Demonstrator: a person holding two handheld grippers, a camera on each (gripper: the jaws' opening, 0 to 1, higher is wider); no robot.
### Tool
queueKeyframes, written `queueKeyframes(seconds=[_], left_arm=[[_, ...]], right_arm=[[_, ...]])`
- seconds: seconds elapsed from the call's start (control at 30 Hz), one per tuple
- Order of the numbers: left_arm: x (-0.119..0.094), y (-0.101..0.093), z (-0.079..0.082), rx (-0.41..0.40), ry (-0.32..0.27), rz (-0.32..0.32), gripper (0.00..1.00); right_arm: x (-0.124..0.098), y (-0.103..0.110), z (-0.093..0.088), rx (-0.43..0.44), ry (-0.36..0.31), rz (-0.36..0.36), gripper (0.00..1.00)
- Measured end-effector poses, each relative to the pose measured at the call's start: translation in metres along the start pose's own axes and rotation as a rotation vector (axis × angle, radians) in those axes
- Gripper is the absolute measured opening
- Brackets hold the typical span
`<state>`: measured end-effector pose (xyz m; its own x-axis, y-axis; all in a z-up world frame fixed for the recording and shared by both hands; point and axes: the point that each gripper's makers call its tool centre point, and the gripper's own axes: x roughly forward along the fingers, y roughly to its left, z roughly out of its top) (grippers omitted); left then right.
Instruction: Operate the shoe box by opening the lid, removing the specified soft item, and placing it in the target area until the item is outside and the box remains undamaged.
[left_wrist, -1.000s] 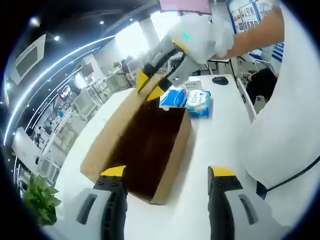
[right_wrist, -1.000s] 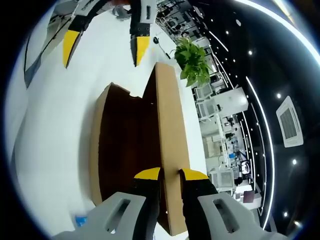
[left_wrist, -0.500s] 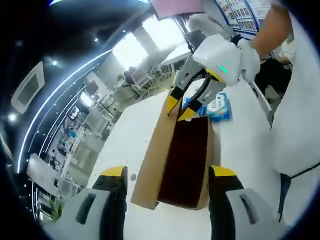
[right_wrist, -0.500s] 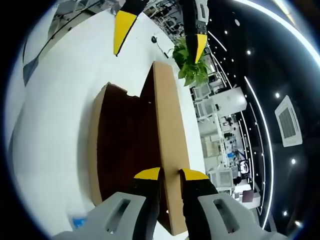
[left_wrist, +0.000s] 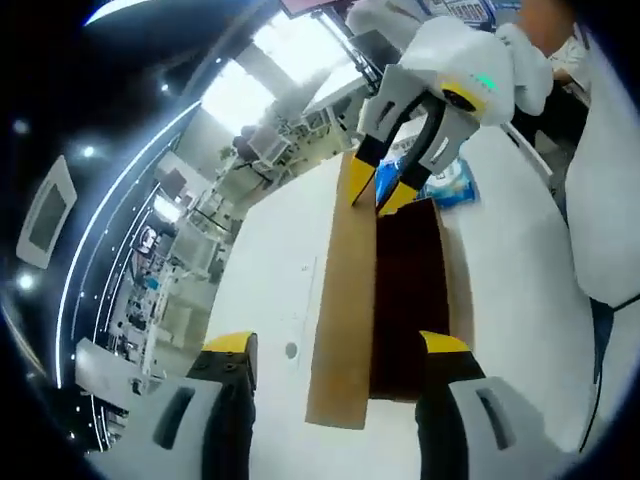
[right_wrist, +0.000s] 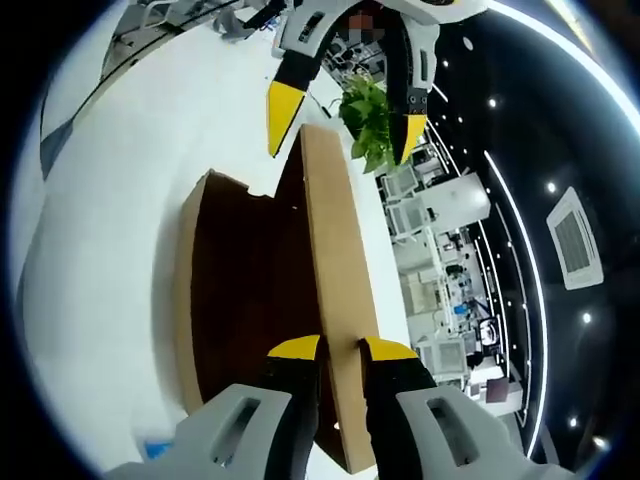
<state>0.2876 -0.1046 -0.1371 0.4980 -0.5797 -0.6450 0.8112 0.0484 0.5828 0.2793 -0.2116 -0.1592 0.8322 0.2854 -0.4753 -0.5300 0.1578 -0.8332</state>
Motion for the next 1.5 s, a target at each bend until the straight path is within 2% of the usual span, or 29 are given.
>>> queueKeyframes(seconds=[0.2, 0.27, 0.37, 0.67, 0.83, 1.0, 1.17, 1.27, 1.5], left_arm=[[0.015, 0.000, -0.015, 0.031, 0.043, -0.019, 0.65], [0.020, 0.000, -0.021, 0.037, 0.078, -0.026, 0.64], [0.023, 0.000, -0.017, 0.047, 0.063, -0.033, 0.62], [0.031, -0.002, -0.014, 0.090, 0.069, -0.043, 0.55], [0.035, -0.003, -0.019, 0.119, 0.091, -0.042, 0.50], [0.036, -0.007, -0.021, 0.098, 0.096, -0.059, 0.47], [0.037, -0.006, -0.023, 0.114, 0.110, -0.052, 0.41], [0.039, -0.006, -0.025, 0.175, 0.124, -0.043, 0.35], [0.040, -0.010, -0.025, 0.195, 0.129, -0.047, 0.33]], right_arm=[[0.002, -0.002, 0.000, 0.001, 0.003, 0.003, 0.13], [0.002, -0.002, 0.000, -0.002, 0.006, 0.004, 0.13], [0.003, -0.002, 0.000, 0.000, 0.007, 0.007, 0.13], [0.003, -0.002, 0.002, -0.006, 0.006, 0.014, 0.14], [0.003, -0.001, 0.002, -0.007, 0.005, 0.017, 0.14], [0.003, 0.000, 0.002, -0.002, 0.002, 0.019, 0.14], [0.003, 0.001, 0.002, 0.002, -0.004, 0.024, 0.14], [0.003, 0.000, 0.002, 0.002, -0.005, 0.026, 0.14], [0.003, 0.002, 0.002, -0.001, -0.006, 0.033, 0.14]])
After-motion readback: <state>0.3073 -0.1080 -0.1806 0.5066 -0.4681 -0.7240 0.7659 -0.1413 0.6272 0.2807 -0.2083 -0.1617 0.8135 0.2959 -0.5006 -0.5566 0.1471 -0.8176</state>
